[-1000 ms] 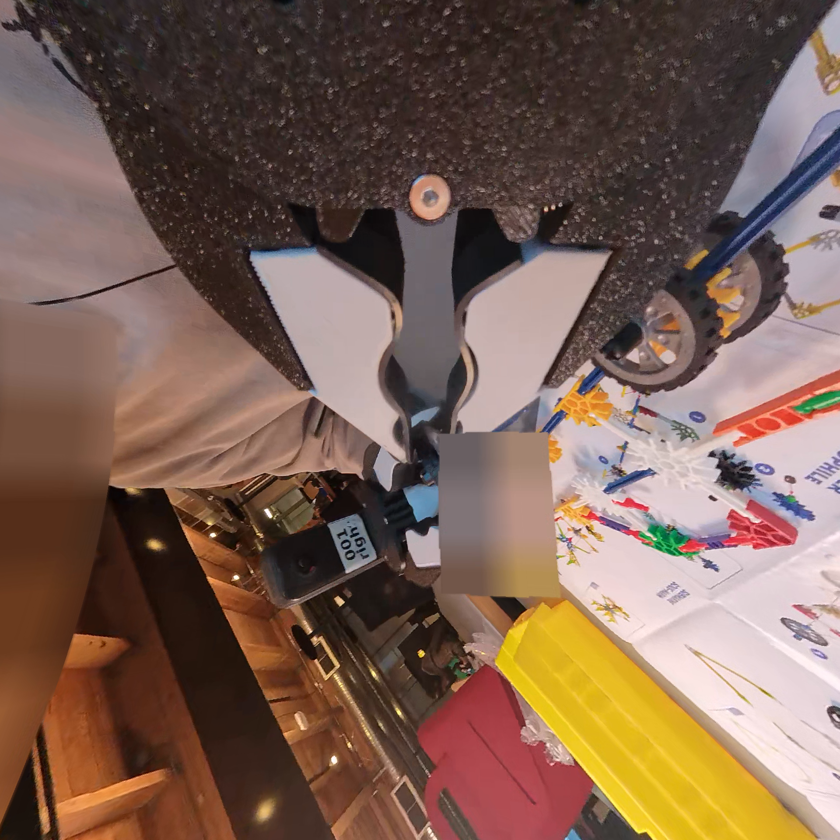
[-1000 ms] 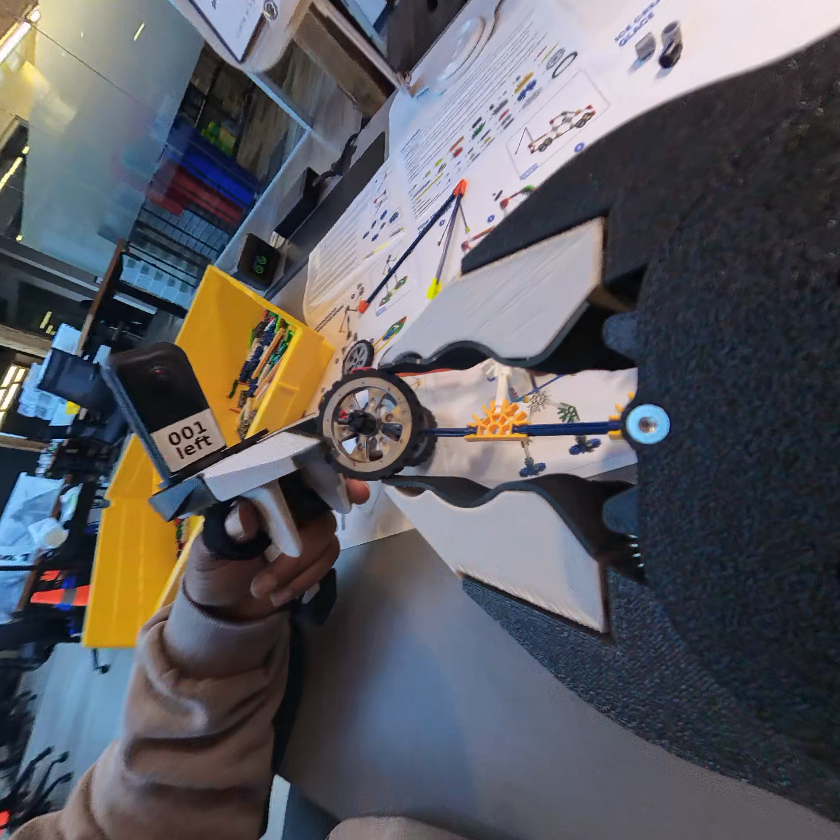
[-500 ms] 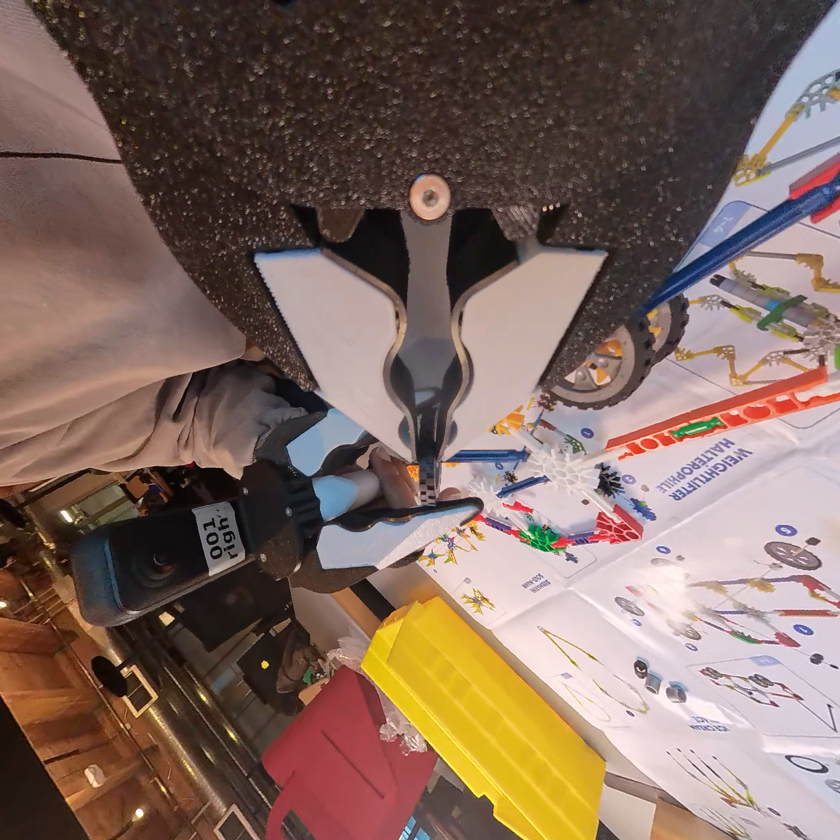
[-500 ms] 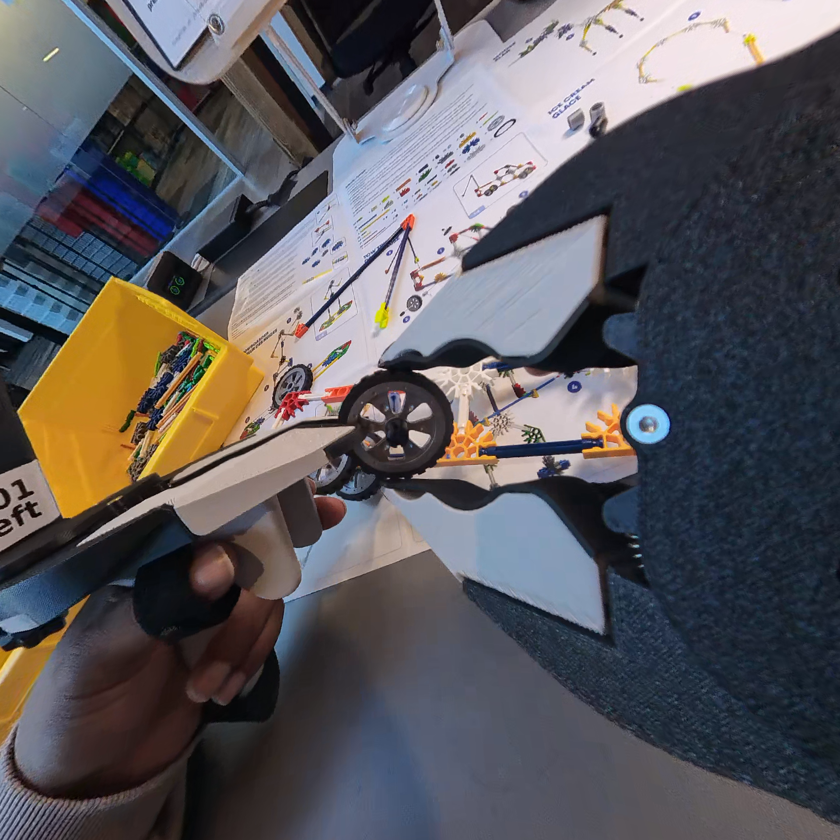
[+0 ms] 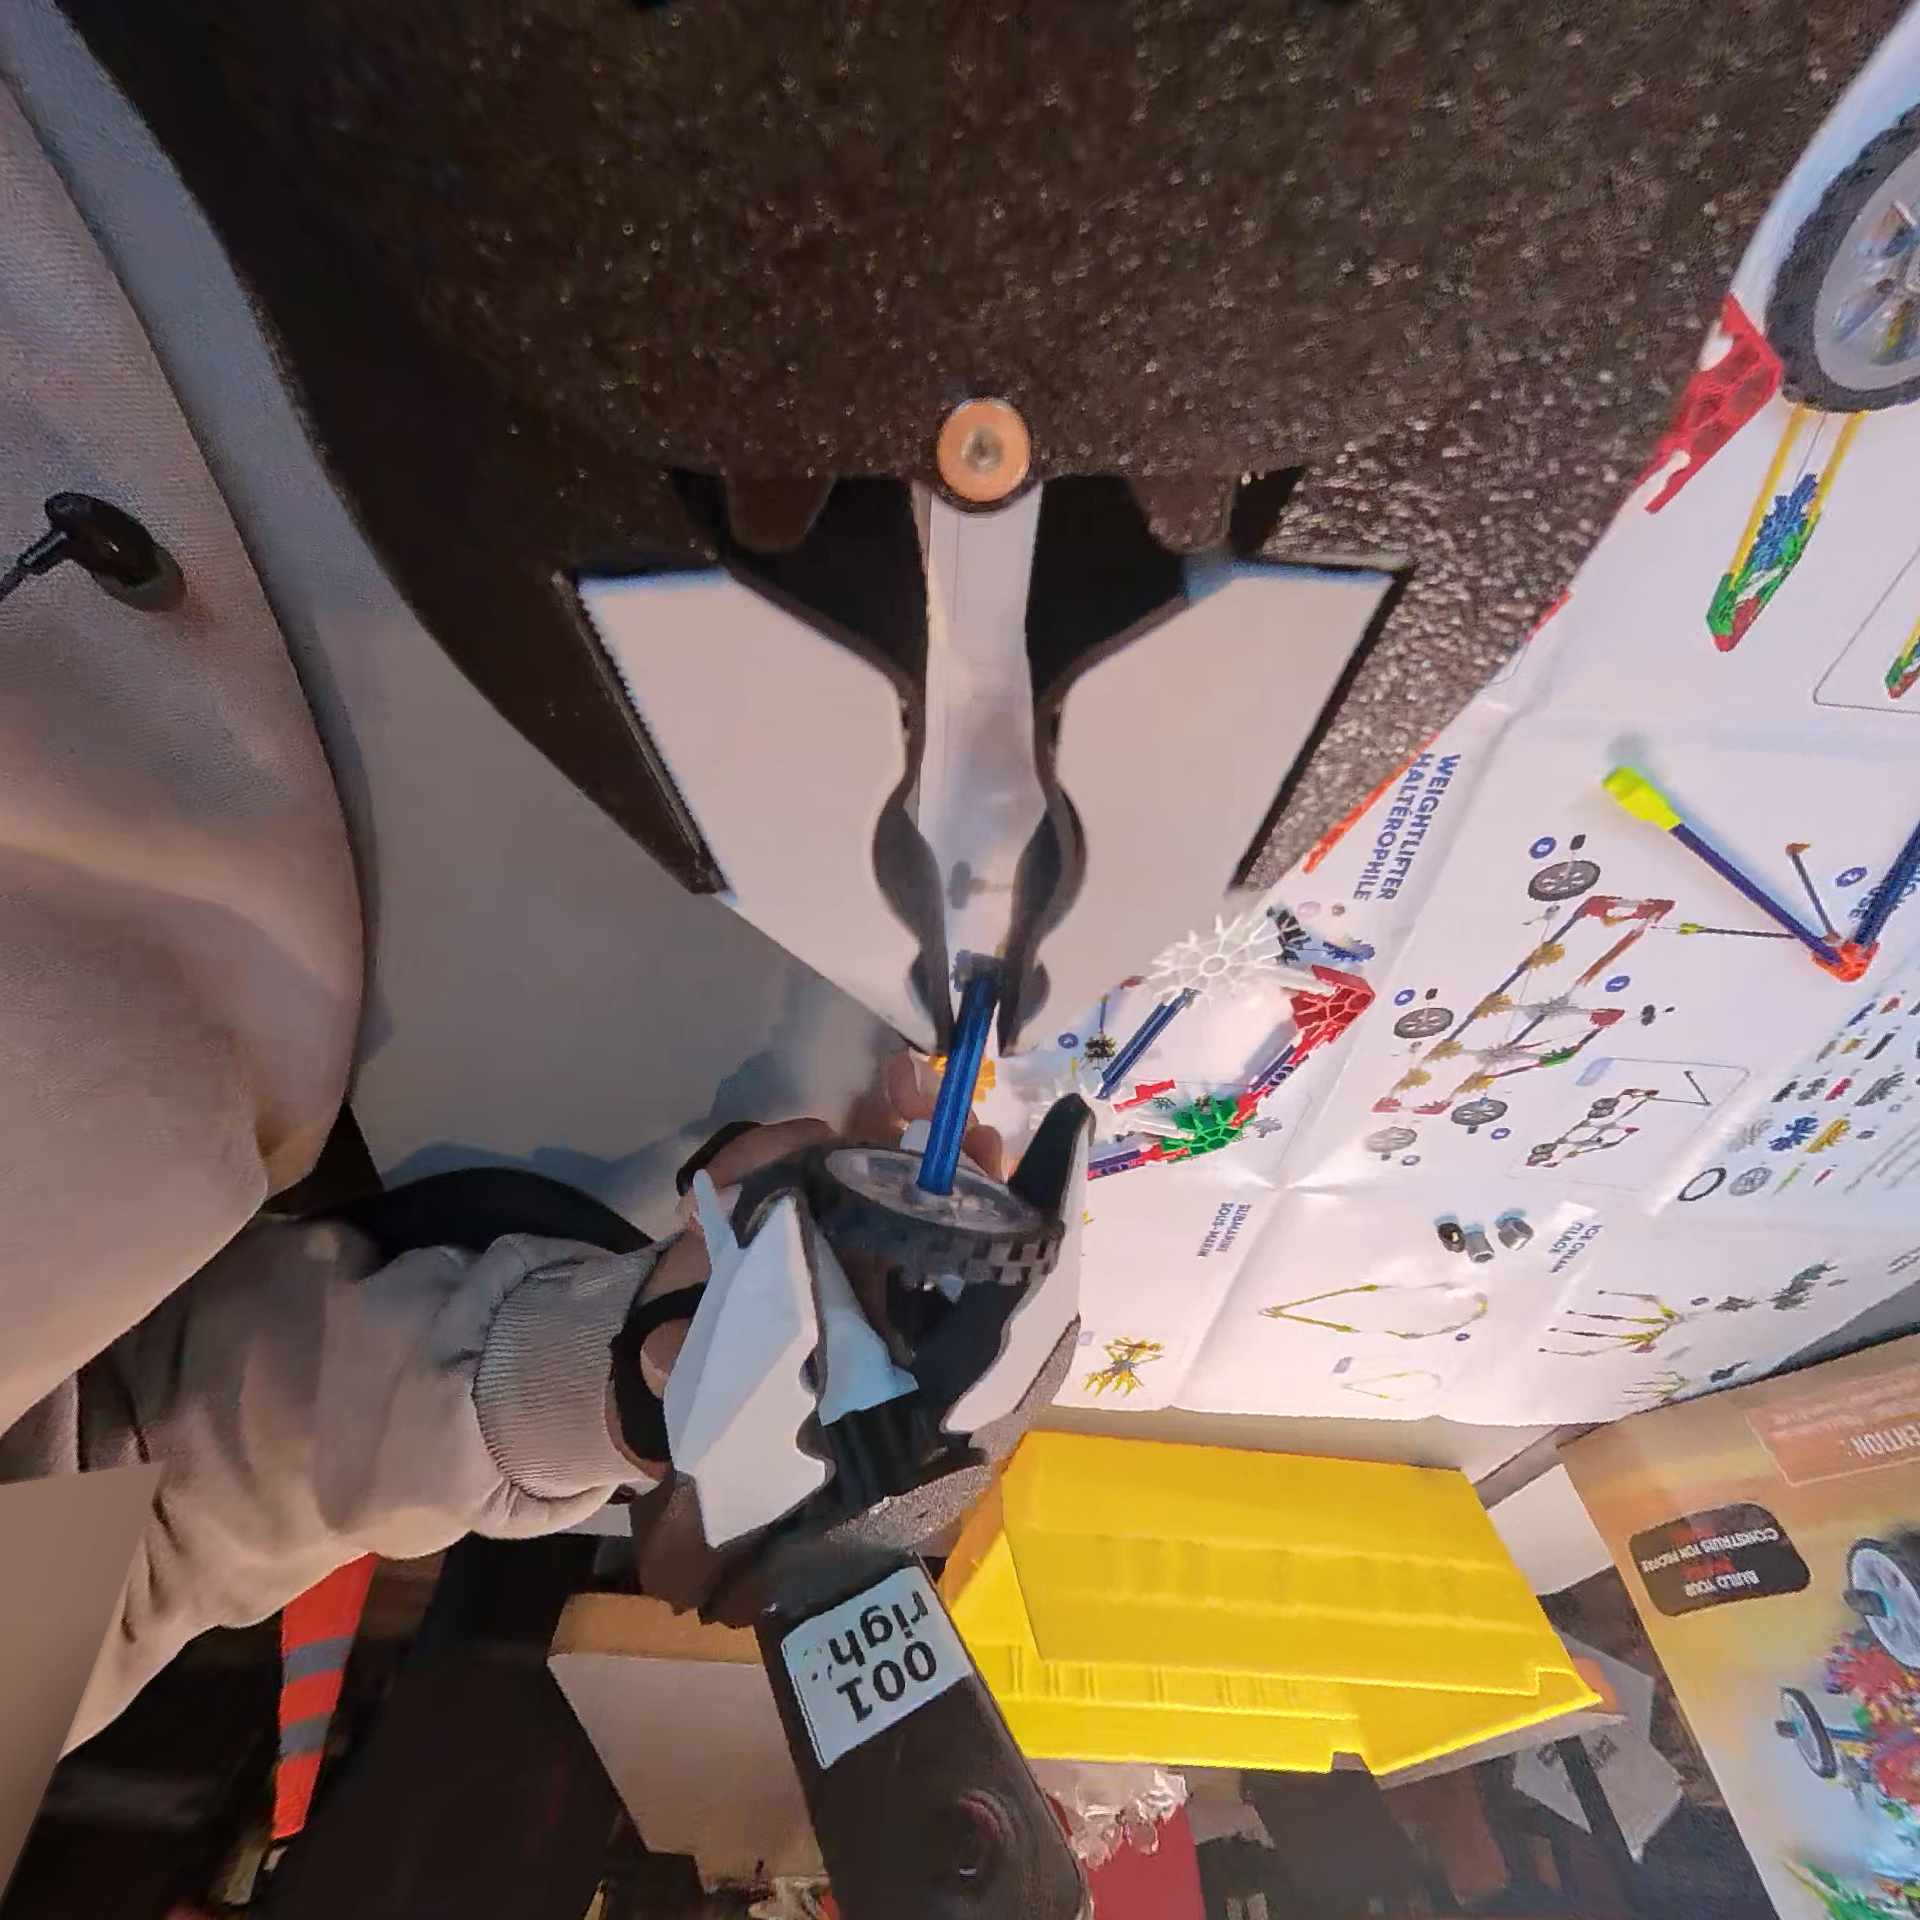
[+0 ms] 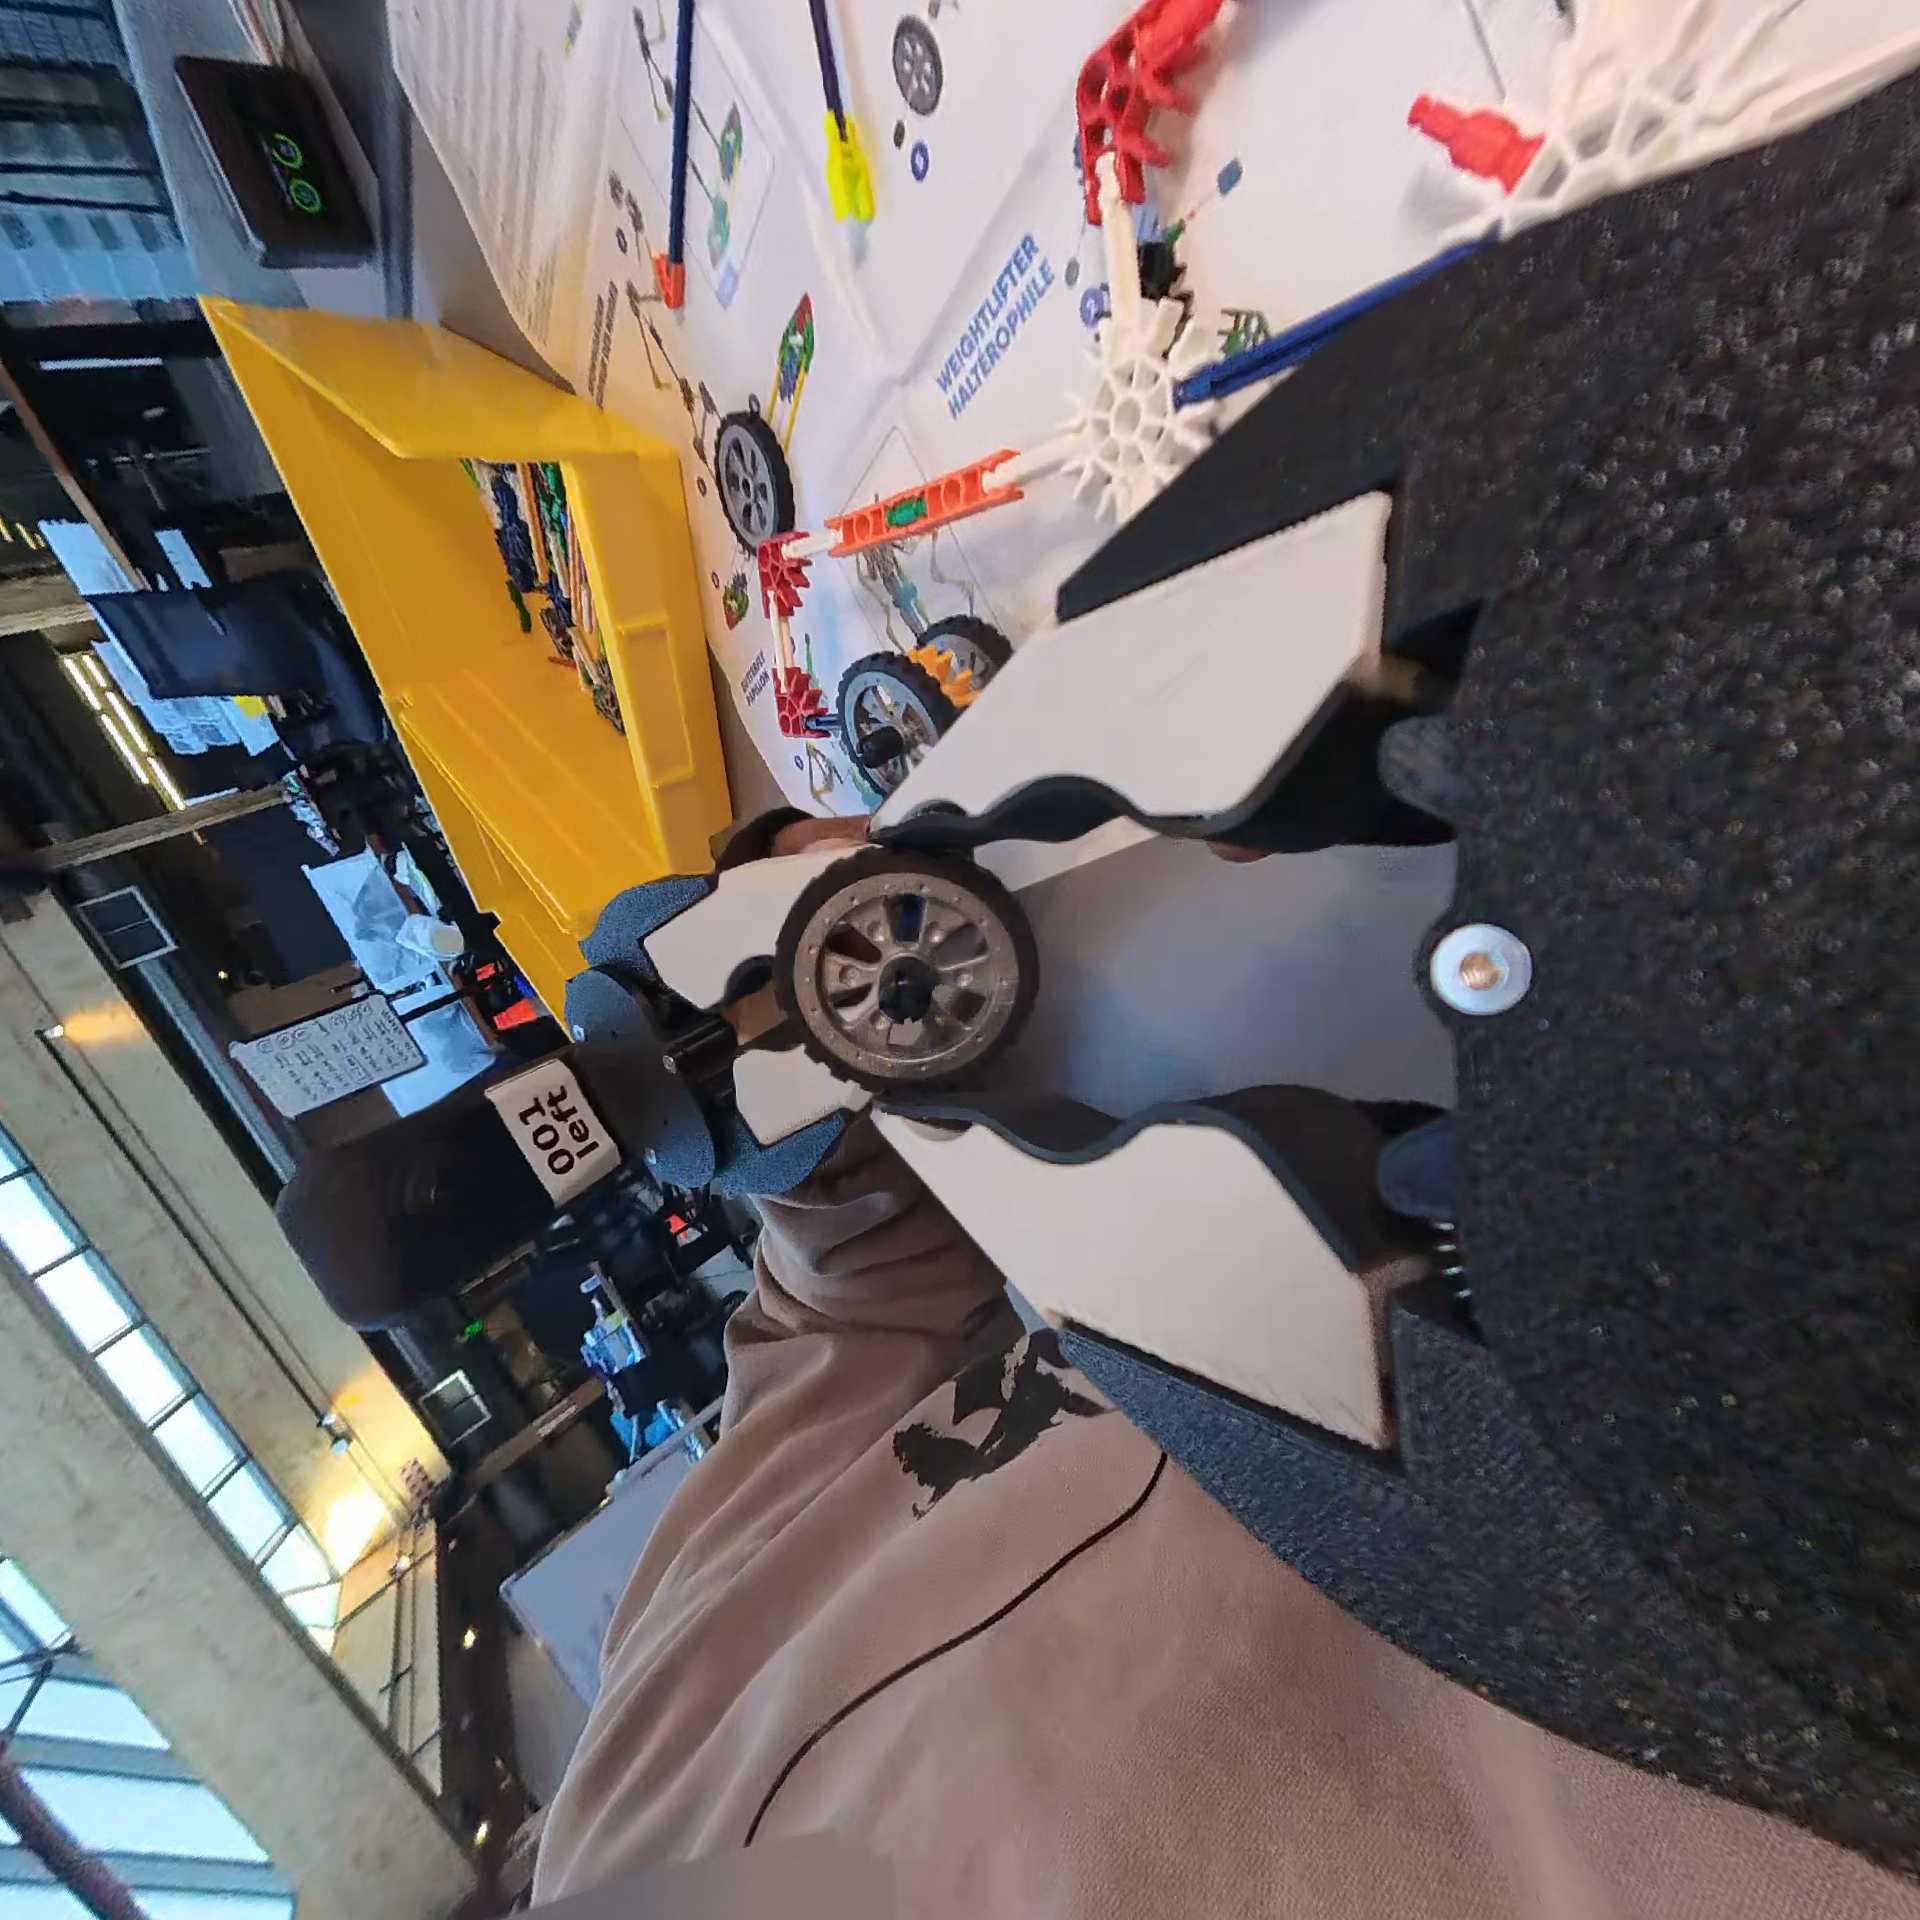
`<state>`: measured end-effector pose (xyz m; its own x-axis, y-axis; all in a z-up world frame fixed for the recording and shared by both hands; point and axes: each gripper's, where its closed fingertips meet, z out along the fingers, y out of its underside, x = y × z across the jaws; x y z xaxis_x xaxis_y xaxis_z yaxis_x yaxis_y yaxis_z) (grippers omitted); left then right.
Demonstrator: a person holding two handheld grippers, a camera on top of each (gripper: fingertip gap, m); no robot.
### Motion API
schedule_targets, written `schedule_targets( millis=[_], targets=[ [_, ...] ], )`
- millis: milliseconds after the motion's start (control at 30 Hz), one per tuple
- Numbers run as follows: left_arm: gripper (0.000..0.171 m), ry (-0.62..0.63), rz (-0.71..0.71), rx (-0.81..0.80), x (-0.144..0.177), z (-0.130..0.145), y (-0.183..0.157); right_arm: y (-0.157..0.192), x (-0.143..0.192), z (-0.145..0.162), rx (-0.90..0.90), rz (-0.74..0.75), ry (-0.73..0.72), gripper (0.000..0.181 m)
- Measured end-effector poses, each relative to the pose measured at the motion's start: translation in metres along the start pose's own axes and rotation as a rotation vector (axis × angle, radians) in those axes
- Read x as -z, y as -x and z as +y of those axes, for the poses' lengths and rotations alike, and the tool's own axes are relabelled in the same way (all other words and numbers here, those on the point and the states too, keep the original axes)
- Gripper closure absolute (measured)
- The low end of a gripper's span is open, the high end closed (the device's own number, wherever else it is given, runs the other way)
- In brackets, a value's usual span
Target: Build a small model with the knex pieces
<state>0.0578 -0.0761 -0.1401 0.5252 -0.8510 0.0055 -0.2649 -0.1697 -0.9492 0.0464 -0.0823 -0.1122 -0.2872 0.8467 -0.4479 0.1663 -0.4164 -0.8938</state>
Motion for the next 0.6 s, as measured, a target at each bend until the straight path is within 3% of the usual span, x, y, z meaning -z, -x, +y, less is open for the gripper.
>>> schedule_targets(
  millis=[167, 367, 600],
  targets=[
    [0.169, 0.012, 0.007, 0.019, 0.003, -0.001, 0.000, -0.006, 0.003, -0.003, -0.074, -0.010, -0.006, 0.135],
    [0.169, 0.055, -0.009, 0.080, 0.005, 0.008, 0.007, -0.020, 0.011, 0.006, 0.061, 0.098, 0.060, 0.137],
    [0.169, 0.091, 0.020, 0.068, 0.002, 0.014, 0.001, -0.023, 0.007, 0.018, 0.195, 0.146, 0.149, 0.117]
  ],
)
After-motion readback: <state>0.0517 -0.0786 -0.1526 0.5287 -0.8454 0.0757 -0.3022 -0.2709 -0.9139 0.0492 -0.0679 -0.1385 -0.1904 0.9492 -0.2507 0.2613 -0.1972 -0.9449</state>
